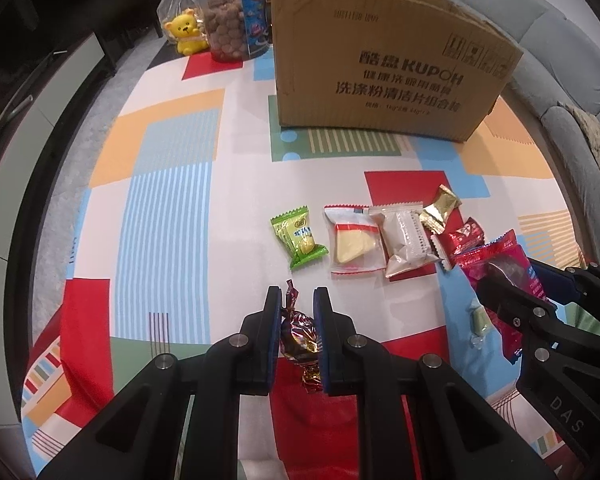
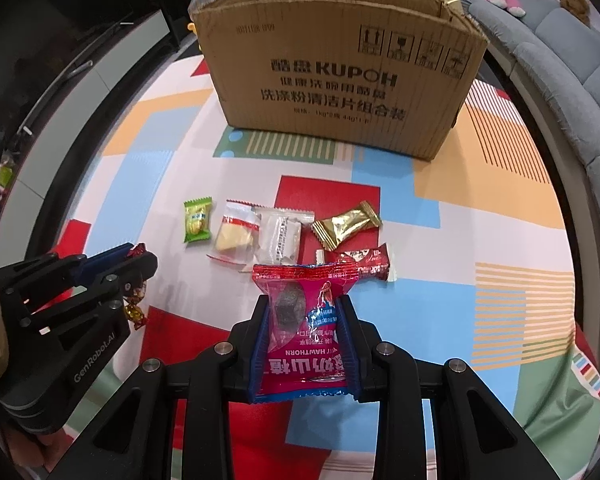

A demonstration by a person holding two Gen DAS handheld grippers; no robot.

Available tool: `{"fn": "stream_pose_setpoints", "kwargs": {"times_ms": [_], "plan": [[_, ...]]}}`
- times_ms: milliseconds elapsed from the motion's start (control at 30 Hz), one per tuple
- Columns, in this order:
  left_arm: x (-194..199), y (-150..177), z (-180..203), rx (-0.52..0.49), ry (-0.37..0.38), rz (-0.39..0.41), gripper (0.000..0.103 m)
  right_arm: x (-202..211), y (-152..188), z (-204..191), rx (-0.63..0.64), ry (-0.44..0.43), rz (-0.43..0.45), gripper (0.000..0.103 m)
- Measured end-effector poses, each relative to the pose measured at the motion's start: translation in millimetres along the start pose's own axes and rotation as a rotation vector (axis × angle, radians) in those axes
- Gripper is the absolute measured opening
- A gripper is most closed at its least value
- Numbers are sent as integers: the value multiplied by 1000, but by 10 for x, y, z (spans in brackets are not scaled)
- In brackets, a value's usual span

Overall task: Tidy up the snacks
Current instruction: 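Close the left tool on the gold-wrapped twist candy while the right tool holds the bag, then carry the gold candy and red-pink bag over the open cardboard box with both tools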

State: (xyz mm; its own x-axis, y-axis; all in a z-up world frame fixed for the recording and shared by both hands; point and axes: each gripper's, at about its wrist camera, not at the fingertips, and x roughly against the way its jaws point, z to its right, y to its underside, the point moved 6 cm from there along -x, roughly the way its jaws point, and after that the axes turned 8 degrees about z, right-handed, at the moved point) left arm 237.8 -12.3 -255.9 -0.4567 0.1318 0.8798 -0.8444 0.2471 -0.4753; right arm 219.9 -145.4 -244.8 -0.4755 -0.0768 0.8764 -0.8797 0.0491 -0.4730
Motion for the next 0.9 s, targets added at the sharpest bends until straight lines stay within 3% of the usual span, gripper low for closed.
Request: {"fn": "stream_pose_setpoints", "kwargs": {"times_ms": [900], "plan": [[562, -478, 124, 2, -23, 120, 17, 570, -393, 92, -2, 6, 153, 33]]}}
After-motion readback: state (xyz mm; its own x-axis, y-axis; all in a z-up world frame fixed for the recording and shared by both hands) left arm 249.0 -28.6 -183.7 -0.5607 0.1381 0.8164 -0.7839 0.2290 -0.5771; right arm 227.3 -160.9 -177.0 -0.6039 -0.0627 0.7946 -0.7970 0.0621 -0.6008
